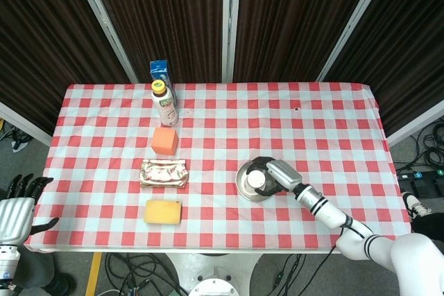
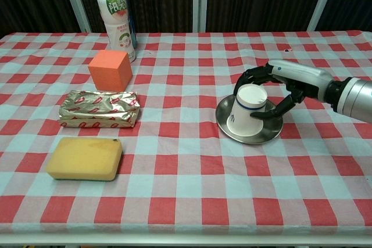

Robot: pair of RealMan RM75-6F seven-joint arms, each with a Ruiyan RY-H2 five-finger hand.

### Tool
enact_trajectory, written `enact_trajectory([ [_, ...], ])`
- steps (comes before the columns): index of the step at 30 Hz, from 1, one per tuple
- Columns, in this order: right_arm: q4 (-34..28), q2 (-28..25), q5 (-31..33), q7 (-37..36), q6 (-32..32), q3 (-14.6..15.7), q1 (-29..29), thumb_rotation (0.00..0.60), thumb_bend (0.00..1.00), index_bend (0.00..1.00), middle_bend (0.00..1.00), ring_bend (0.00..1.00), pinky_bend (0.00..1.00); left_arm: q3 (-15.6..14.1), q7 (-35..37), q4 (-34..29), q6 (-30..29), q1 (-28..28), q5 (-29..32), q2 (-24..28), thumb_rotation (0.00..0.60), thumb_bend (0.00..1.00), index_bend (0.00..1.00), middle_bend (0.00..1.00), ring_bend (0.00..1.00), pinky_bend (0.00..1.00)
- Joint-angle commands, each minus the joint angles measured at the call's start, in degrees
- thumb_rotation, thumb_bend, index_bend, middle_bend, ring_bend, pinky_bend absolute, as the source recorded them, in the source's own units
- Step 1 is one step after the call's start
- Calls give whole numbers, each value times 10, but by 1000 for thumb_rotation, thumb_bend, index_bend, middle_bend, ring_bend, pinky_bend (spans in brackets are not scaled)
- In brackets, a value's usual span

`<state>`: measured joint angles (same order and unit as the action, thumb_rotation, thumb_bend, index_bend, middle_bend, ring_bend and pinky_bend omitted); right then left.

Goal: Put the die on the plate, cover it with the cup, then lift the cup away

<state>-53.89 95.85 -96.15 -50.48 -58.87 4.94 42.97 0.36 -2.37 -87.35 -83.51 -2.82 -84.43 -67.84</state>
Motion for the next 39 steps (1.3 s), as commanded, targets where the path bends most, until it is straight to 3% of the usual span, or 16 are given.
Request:
enact_trajectory([
  [1, -13, -7, -13, 10, -13, 10, 0, 600, 315, 521, 382, 166, 166, 0, 1, 1, -1, 0, -1, 0, 600, 0, 176, 170, 71, 29],
  [15, -4, -20, 38, 26, -28, -41, -10, 600, 315, 520, 381, 166, 167, 1, 3, 3, -1, -2, -5, -1, 600, 0, 176, 170, 71, 29],
  [20, 32, -18, 90, 27, 9, -76, -6, 600, 315, 501, 367, 163, 167, 0, 4, 2, -3, -2, -7, 0, 600, 0, 176, 170, 71, 29],
  [23, 64, -9, 114, 45, 44, -88, -1, 600, 314, 432, 329, 129, 157, -1, 4, 1, -4, -1, -7, 0, 600, 0, 176, 170, 71, 29],
  [26, 71, -9, 120, 61, 78, -83, 2, 600, 307, 259, 253, 53, 107, -1, 4, 0, -5, 1, -7, 0, 600, 0, 177, 170, 71, 29],
  [30, 43, -26, 120, 81, 84, -79, -3, 600, 282, 42, 170, 1, 35, 0, 4, 0, -6, 0, -9, 1, 600, 0, 176, 170, 71, 29],
  [36, -62, -108, 122, 139, 7, -91, -42, 600, 282, 0, 103, 0, 0, 2, 8, 4, -8, -2, -12, 1, 600, 0, 176, 170, 71, 29],
  [39, -129, -168, 122, 208, -48, -88, -80, 600, 286, 0, 120, 4, 1, 2, 10, 6, -7, -3, -12, -2, 600, 0, 176, 170, 71, 29],
])
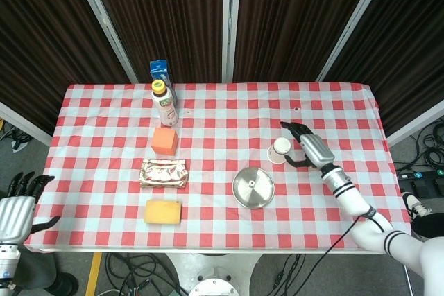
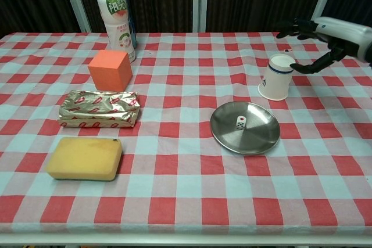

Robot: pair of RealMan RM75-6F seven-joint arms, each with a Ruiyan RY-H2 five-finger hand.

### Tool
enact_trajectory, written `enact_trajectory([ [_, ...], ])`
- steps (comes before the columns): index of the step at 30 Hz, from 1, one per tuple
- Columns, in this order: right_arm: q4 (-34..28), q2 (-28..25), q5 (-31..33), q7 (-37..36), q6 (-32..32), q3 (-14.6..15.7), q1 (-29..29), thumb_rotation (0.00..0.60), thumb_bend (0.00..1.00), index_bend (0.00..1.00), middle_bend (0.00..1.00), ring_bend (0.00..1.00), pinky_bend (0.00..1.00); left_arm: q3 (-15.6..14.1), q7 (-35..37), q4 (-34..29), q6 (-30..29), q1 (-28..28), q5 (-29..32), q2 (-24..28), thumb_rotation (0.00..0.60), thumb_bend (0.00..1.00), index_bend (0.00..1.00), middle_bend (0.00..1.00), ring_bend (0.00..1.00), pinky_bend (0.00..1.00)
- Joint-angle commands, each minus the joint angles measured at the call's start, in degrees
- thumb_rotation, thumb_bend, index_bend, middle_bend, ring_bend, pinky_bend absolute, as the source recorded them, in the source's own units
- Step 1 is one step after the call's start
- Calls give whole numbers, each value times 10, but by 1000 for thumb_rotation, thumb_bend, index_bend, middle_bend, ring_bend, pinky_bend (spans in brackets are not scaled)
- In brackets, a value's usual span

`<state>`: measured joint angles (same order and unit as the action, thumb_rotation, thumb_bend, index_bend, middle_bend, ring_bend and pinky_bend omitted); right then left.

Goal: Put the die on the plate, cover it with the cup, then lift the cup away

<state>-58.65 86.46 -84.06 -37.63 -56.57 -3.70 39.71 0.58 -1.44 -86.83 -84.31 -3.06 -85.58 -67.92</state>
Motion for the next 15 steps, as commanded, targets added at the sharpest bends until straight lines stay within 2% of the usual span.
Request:
enact_trajectory([
  [1, -100, -90, 2, 109, -90, 1, -62, 600, 287, 4, 137, 13, 8, 0, 1, 2, 1, -1, 0, -2, 600, 0, 176, 170, 71, 29],
  [5, -180, -147, 11, 243, -200, 11, -142, 600, 288, 47, 163, 22, 24, -1, -1, 4, 4, -4, -4, -7, 600, 0, 176, 170, 71, 29],
  [10, -261, -197, -4, 280, -303, 34, -226, 600, 287, 57, 165, 15, 24, 5, -28, 11, 5, -8, 1, -13, 600, 0, 176, 170, 71, 29],
  [15, -302, -219, -31, 302, -352, 67, -284, 600, 289, 57, 165, 15, 24, 9, -50, 9, 6, -11, 8, -22, 600, 0, 176, 170, 71, 29],
])
